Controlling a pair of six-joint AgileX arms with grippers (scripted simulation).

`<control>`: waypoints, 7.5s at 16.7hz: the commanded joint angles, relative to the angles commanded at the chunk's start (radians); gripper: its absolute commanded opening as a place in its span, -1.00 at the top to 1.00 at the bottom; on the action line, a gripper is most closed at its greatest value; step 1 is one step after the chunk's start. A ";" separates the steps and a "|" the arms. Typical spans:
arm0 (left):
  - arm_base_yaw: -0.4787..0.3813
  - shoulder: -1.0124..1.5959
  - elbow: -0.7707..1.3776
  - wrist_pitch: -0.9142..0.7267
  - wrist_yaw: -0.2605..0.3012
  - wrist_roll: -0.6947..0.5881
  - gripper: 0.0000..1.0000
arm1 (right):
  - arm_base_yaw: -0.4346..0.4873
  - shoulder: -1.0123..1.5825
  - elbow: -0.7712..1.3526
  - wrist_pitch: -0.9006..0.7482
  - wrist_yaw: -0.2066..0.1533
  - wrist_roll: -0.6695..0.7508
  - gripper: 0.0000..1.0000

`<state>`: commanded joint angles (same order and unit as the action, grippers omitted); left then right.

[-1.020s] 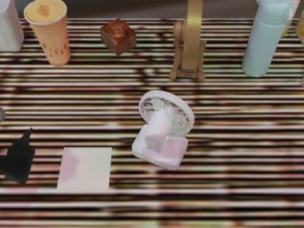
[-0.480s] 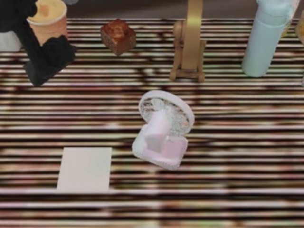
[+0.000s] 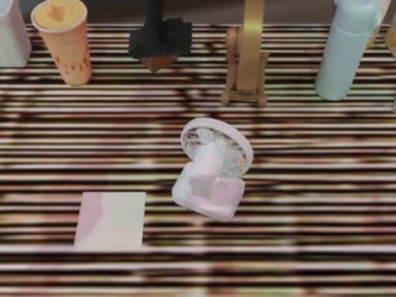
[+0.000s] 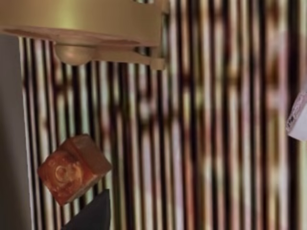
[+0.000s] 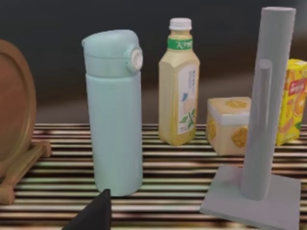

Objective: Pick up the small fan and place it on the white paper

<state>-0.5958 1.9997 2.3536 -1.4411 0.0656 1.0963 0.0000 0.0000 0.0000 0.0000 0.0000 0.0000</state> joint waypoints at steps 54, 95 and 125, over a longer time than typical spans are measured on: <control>-0.101 0.346 -0.089 -0.041 -0.062 0.215 1.00 | 0.000 0.000 0.000 0.000 0.000 0.000 -1.00; 0.001 -0.007 -0.326 -0.230 -0.156 -2.066 1.00 | 0.000 0.000 0.000 0.000 0.000 0.000 -1.00; 0.089 -0.315 -1.008 0.196 -0.058 -3.169 1.00 | 0.000 0.000 0.000 0.000 0.000 0.000 -1.00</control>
<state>-0.5065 1.6848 1.3454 -1.2448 0.0080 -2.0725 0.0000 0.0000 0.0000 0.0000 0.0000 0.0000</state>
